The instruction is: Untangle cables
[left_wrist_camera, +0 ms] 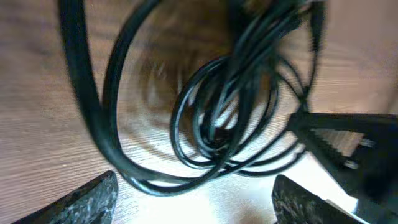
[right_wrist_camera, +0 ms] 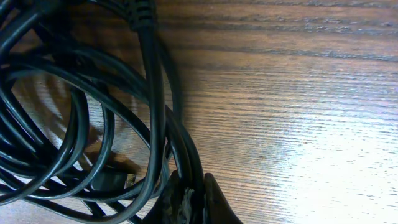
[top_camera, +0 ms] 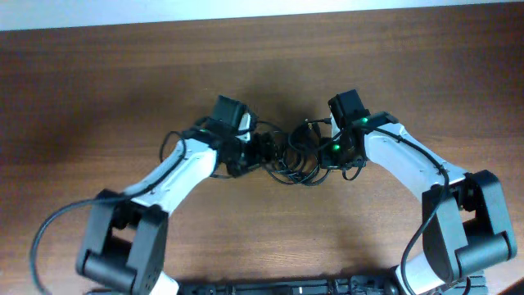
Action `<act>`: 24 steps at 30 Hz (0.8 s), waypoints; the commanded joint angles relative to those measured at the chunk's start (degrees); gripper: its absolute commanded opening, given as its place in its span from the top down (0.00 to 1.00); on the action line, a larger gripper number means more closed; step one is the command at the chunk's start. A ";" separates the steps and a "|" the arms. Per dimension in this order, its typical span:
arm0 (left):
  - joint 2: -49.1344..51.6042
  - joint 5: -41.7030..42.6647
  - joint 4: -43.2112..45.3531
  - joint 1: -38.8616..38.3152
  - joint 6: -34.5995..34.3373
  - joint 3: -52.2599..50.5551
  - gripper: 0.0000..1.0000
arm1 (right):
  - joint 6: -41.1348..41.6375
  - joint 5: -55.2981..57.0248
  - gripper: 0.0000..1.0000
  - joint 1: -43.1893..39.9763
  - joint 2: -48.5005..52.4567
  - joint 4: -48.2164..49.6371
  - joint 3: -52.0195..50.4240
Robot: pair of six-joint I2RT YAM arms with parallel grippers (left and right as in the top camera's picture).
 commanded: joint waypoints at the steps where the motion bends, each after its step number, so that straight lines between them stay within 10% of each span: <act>1: 3.28 -4.42 0.26 -1.66 -3.74 0.61 0.26 | 0.50 0.92 0.96 -0.11 0.04 -0.17 -0.24; 5: 3.69 -10.27 2.34 -1.88 -3.74 0.61 0.47 | 0.50 0.92 0.96 -0.11 0.04 -0.15 -0.24; 7: 3.67 -10.23 4.92 -1.53 -3.72 0.63 0.99 | 0.50 0.92 0.96 -0.11 0.04 -0.24 -0.24; 22: -8.11 18.38 4.63 30.34 5.84 0.90 1.00 | 0.50 4.22 0.96 -0.13 0.04 -1.05 -0.24; 24: -8.17 20.96 4.37 34.99 5.84 0.90 0.88 | 0.50 4.17 0.96 -0.13 0.04 -0.96 -0.24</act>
